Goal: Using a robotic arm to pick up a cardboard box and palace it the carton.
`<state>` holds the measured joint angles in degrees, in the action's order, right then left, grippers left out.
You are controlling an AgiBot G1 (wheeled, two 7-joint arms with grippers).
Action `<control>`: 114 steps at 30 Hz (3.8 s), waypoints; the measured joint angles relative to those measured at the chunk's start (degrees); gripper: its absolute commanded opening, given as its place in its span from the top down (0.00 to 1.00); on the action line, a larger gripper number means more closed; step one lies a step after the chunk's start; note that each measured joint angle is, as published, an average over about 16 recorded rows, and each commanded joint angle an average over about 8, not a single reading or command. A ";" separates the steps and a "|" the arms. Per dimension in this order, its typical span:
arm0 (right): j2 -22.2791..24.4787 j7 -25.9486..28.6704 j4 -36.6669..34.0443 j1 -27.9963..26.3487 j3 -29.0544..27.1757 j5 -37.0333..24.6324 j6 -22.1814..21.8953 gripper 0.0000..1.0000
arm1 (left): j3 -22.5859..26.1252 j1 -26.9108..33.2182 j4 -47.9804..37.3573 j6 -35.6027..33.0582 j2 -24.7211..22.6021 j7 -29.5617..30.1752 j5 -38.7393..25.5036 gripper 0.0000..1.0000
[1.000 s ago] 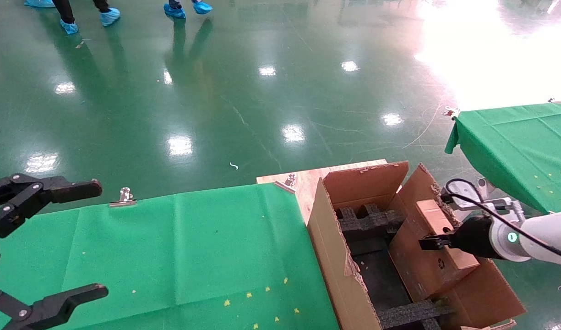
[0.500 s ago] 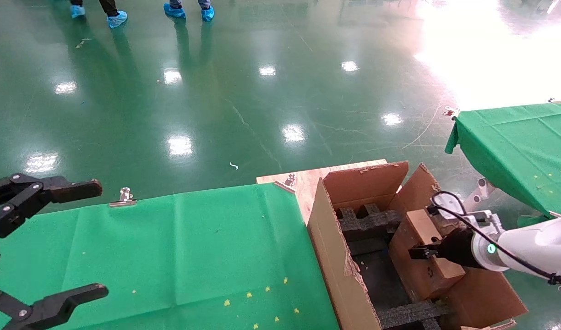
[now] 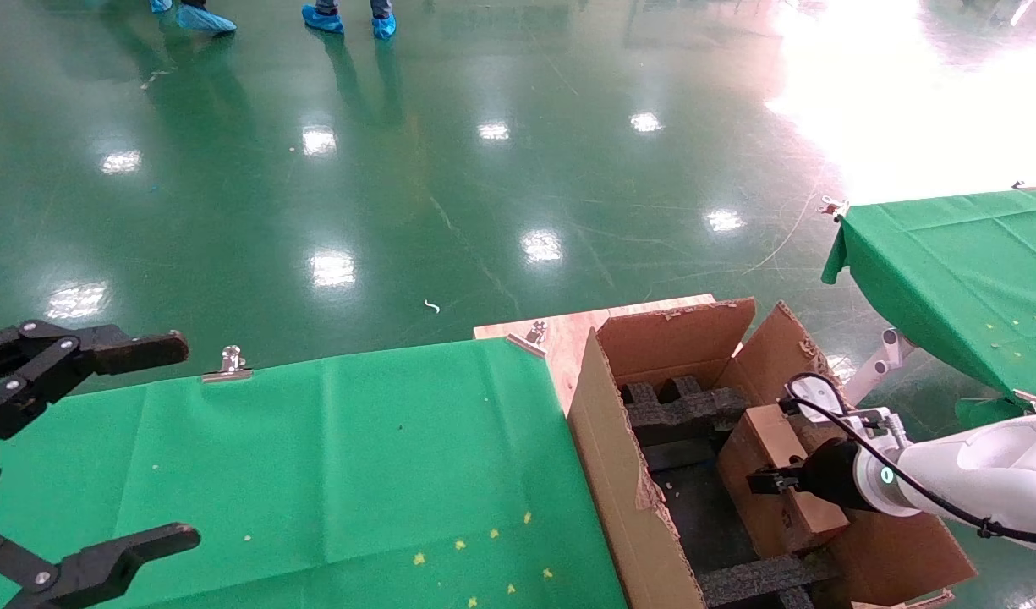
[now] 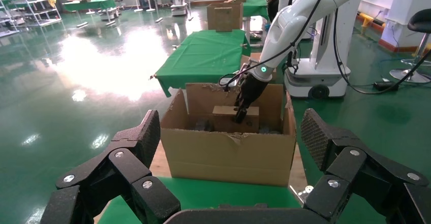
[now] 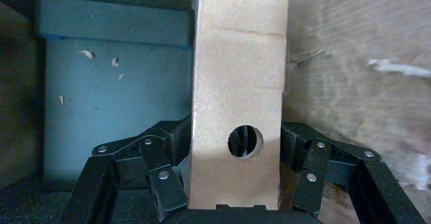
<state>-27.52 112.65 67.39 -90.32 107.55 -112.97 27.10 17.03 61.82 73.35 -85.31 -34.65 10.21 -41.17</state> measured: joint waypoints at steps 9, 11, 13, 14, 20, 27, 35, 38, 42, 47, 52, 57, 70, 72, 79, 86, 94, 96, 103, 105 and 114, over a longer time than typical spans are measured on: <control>-0.51 -0.40 -0.72 0.87 0.22 0.96 -0.74 0.00 | 0.01 0.00 -0.01 0.02 0.01 -0.01 0.02 0.00; -0.54 -0.43 -0.77 0.91 0.23 0.99 -0.78 0.00 | 0.01 -0.01 -0.01 0.02 0.01 -0.01 0.02 0.00; -0.53 -0.44 -0.77 0.92 0.23 1.02 -0.80 0.00 | 0.01 0.00 -0.02 0.02 0.01 -0.01 0.02 0.00; -0.51 -0.45 -0.74 0.90 0.23 1.01 -0.79 0.00 | 0.01 0.00 -0.02 0.02 0.01 -0.01 0.02 0.00; -0.31 -0.49 -0.44 0.68 0.19 0.93 -0.66 0.00 | 0.02 0.00 -0.03 0.02 0.01 -0.02 0.03 0.00; 0.00 -0.56 -0.02 0.39 0.15 0.81 -0.46 0.00 | 0.04 0.02 -0.05 0.01 0.01 -0.03 0.04 0.00; 0.50 -0.57 0.61 -0.14 0.03 0.69 -0.05 0.00 | 0.07 0.03 -0.06 0.02 0.01 -0.05 0.05 0.00; 0.70 -0.57 0.87 -0.42 -0.05 0.62 0.12 0.00 | 0.08 0.03 -0.06 0.02 0.02 -0.05 0.06 0.00; 1.02 -0.56 1.26 -0.92 -0.25 0.50 0.27 0.00 | 0.09 0.03 -0.06 0.02 0.02 -0.06 0.06 0.00; 1.64 -0.52 2.02 -2.09 -0.83 0.22 0.27 0.00 | 0.10 0.04 -0.06 0.03 0.03 -0.06 0.07 0.00; 2.59 -0.47 3.43 -4.25 -2.01 -0.22 0.06 0.00 | 0.12 0.04 -0.06 0.04 0.03 -0.07 0.08 0.00; 3.84 -0.42 5.74 -7.37 -3.87 -0.36 -0.53 0.00 | 0.13 0.04 -0.06 0.04 0.04 -0.08 0.09 0.00; 4.73 -7.13 10.77 -14.26 -8.64 10.51 -5.93 0.00 | 0.16 0.05 -0.06 0.06 0.05 -0.10 0.12 0.00; 4.52 -9.06 11.04 -14.88 -9.15 13.58 -6.57 0.00 | 0.17 0.05 -0.06 0.06 0.06 -0.10 0.12 0.00; 3.91 -13.92 11.43 -16.26 -10.27 21.39 -6.92 0.00 | 0.17 0.04 -0.07 0.08 0.07 -0.11 0.14 0.00; 3.77 -14.86 11.45 -16.37 -10.76 22.96 -6.33 0.00 | 0.18 0.04 -0.07 0.09 0.07 -0.11 0.15 0.00; 3.25 -18.69 11.09 -13.86 -14.62 24.40 -3.18 0.00 | 0.19 0.05 -0.09 0.09 0.07 -0.12 0.16 0.00; 2.99 -20.65 10.96 -12.80 -16.46 25.43 -1.70 0.00 | 0.19 0.05 -0.09 0.09 0.07 -0.12 0.16 0.00; 1.77 -30.09 10.41 -7.98 -25.19 30.76 5.30 0.00 | 0.21 0.07 -0.11 0.09 0.07 -0.13 0.17 0.00; 1.39 -33.04 10.24 -6.48 -27.91 32.42 7.49 0.00 | 0.22 0.07 -0.11 0.09 0.07 -0.14 0.17 0.00; -0.31 -46.23 9.46 0.28 -40.10 39.83 17.28 0.00 | 0.24 0.08 -0.11 0.09 0.08 -0.15 0.19 0.00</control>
<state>-27.83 66.42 76.85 -90.04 67.45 -73.14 44.38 17.27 61.90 73.23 -85.22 -34.57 10.06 -40.98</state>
